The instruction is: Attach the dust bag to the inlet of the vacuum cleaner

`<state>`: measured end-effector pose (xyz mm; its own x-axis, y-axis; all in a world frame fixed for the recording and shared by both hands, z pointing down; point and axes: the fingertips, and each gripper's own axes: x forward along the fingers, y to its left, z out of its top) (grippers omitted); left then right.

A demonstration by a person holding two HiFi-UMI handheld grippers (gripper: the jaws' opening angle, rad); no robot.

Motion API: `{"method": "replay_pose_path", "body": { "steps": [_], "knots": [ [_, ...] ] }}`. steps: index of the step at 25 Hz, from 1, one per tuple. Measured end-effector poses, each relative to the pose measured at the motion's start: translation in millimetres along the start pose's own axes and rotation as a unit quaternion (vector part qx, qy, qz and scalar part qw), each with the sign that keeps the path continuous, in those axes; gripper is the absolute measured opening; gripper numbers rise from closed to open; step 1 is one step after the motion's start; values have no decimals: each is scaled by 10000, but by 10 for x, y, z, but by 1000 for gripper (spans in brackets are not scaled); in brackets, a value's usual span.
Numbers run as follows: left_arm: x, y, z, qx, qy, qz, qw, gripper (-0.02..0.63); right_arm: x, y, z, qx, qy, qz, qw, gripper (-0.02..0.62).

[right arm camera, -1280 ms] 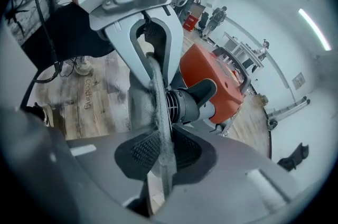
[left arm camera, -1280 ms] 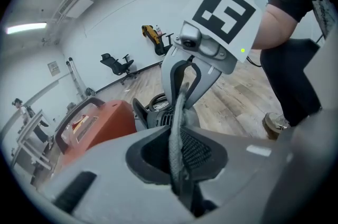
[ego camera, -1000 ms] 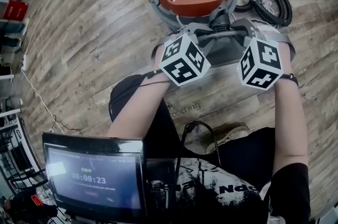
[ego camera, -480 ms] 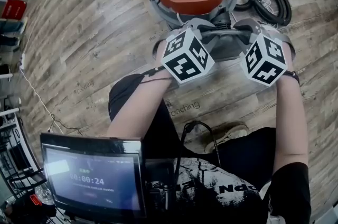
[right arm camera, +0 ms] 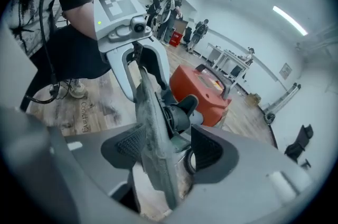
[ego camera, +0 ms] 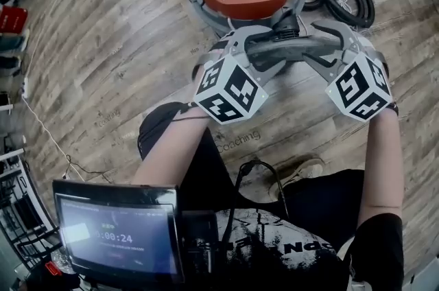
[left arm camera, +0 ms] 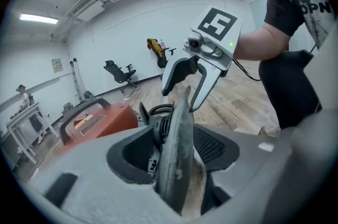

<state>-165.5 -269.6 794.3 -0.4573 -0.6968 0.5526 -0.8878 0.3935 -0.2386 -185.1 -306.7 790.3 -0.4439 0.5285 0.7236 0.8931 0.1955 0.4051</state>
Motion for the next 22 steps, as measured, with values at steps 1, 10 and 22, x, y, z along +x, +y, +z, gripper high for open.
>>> {"method": "replay_pose_path", "body": {
  "steps": [1,10,22],
  "knots": [
    [-38,2,51,-16,-121,-3,9999,244,-59,-42,62,14,-128,-118,9998,278],
    [-565,213,325,-251,-1578,519,9858,12,-419,-2,653,-81,-1377,-74,9904,6],
    [-1415,87,731,-1735,-2108,431,9610,1,-892,64,1283,1921,-2777,10,9413,5]
  ]
}}
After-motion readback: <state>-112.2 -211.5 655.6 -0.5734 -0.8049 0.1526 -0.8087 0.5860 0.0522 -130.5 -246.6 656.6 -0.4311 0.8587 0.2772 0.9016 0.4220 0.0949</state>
